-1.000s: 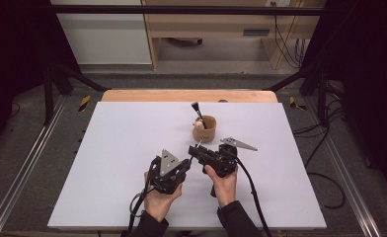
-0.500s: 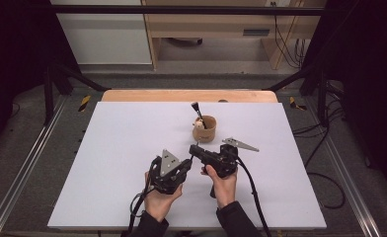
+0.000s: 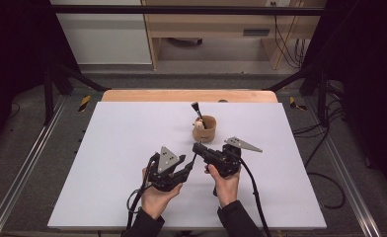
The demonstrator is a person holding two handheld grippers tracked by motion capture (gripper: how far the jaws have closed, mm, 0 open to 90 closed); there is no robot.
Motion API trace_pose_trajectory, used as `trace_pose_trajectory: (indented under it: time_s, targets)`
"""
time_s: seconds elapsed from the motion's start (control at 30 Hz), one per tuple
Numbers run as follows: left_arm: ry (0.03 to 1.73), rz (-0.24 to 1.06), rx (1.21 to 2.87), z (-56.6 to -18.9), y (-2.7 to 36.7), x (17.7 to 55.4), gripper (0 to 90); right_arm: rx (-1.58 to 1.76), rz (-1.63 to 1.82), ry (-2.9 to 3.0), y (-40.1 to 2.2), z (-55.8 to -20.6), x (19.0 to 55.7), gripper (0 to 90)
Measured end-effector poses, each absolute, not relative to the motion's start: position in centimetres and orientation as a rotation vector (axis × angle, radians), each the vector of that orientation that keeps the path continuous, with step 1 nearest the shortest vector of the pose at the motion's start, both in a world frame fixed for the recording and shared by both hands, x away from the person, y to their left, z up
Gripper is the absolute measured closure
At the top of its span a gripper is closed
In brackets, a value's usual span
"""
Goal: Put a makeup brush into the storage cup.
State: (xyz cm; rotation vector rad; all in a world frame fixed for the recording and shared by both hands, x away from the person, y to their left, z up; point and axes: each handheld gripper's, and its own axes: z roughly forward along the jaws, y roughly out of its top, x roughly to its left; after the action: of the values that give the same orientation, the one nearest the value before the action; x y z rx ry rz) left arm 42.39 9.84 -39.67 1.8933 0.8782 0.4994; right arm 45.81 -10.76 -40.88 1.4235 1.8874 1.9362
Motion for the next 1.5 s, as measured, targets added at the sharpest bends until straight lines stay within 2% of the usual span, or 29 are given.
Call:
trace_pose_trajectory:
  time_s: [0.37,0.6,0.9,1.5]
  targets:
    - [0.826,0.480,1.890,-37.9,12.0,43.5,29.3,1.378,1.875,1.859,-11.7,-40.5,46.0,85.3]
    - [0.827,0.481,1.891,-37.9,13.7,43.8,18.2,1.356,1.838,1.845,-12.4,-40.0,46.1,85.3]
    - [0.838,0.510,1.899,-38.7,17.4,43.4,12.4,1.297,1.792,1.842,-13.3,-39.1,46.2,85.3]
    - [0.987,0.573,1.814,-40.2,23.4,42.3,10.7,1.211,1.709,1.851,-14.8,-38.0,46.7,85.2]
